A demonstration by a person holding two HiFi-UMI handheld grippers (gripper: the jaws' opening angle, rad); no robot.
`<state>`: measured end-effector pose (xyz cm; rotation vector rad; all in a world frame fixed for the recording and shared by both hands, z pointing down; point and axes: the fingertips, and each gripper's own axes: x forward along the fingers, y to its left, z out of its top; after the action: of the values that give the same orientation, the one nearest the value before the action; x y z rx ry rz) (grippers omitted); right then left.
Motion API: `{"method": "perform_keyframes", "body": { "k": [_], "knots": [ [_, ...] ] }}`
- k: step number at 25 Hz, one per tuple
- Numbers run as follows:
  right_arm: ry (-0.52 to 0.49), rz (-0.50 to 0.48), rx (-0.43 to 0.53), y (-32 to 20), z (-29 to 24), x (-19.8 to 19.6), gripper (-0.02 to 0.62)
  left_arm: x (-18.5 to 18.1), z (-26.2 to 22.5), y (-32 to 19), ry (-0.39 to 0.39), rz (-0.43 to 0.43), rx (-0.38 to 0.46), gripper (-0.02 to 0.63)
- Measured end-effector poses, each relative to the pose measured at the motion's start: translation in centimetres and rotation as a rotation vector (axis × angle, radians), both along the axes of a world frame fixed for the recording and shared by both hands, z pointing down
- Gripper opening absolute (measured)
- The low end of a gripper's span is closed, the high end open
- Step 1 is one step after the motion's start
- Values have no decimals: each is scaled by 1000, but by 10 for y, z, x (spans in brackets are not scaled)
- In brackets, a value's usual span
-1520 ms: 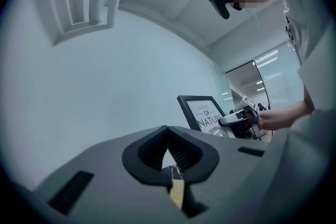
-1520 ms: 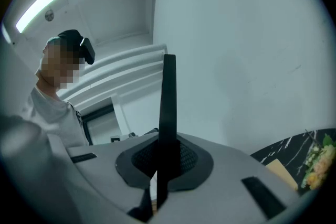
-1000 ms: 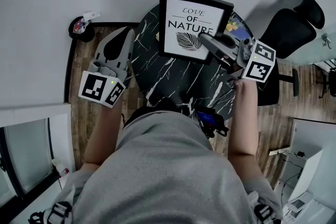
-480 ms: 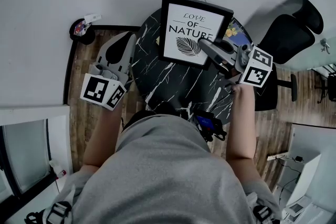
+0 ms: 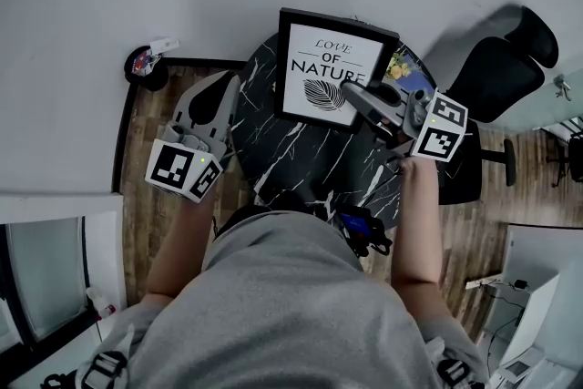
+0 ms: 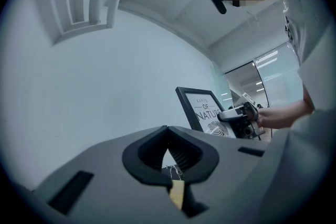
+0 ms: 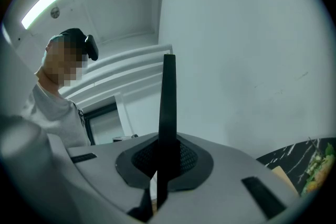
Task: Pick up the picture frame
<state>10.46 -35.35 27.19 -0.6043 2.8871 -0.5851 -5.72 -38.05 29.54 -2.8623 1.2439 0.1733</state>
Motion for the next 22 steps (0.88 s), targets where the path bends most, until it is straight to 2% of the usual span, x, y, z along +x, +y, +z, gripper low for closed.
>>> {"method": "perform_keyframes", "body": {
  "k": [22],
  "knots": [
    [-3, 18, -16, -4, 8, 2, 32, 3, 6, -5, -1, 10, -13, 6]
  ]
}}
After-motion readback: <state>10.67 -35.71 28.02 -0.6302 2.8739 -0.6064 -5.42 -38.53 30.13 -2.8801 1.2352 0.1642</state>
